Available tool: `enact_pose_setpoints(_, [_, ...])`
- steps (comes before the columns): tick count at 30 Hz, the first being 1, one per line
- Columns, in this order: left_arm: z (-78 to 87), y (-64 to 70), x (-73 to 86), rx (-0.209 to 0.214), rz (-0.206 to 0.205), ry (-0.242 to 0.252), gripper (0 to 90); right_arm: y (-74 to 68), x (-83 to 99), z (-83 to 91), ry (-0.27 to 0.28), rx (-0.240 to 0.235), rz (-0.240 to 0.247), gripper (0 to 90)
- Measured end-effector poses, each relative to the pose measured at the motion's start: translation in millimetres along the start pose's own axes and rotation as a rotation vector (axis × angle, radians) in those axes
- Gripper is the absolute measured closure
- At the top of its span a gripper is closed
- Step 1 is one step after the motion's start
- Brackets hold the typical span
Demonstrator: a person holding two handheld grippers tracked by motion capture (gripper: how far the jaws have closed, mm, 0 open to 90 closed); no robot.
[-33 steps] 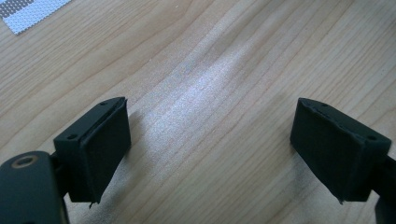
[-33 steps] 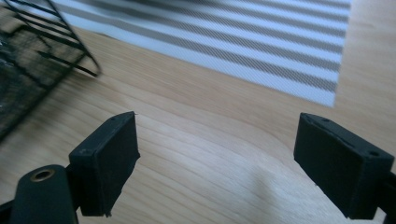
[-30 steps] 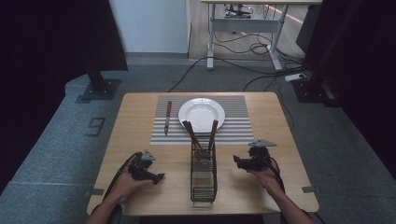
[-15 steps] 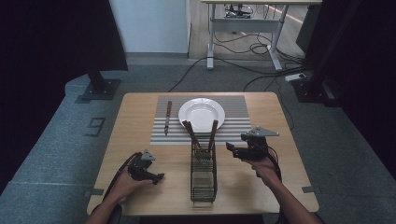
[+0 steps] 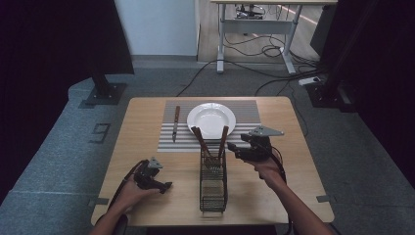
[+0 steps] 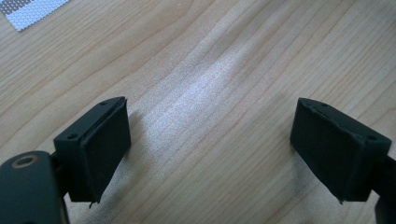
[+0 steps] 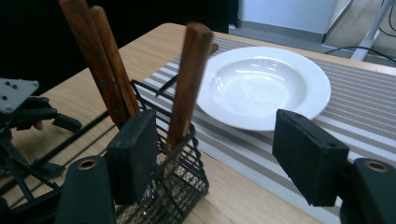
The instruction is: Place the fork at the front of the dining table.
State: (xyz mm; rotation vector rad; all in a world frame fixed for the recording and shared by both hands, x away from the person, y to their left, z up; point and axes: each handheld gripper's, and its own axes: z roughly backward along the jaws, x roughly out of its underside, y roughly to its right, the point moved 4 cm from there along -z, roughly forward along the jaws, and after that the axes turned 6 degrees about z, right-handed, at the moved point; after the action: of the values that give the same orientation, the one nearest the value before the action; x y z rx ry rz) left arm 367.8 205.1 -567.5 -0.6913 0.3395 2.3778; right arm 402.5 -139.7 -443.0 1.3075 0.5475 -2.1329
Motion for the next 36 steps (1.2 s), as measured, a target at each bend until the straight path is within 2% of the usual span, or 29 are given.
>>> enact_pose_setpoints(16, [0.1, 0.0, 0.2, 0.003, -0.001, 0.000, 12.2, -9.2, -12.6, -19.1, -0.001, -0.043, 0.012, 41.3])
enact_pose_setpoints(26, [0.2, 0.0, 0.3, 0.003, -0.001, 0.000, 12.2, -6.1, -11.7, -37.0, -0.019, -0.068, 0.001, 57.4])
enact_pose_setpoints(27, [0.2, -0.1, 0.3, 0.003, -0.002, 0.000, 12.2, -5.9, -12.5, -40.0, -0.016, -0.076, -0.004, 61.9])
enact_pose_setpoints(31, [0.2, 0.0, 0.3, 0.003, -0.001, 0.000, 12.2, -5.3, -13.4, -43.7, -0.025, -0.096, -0.007, 70.6])
enact_pose_setpoints(36, [0.3, -0.1, 0.4, 0.003, -0.003, 0.000, 12.2, -8.2, -16.5, -43.4, -0.015, -0.110, 0.000, 76.9])
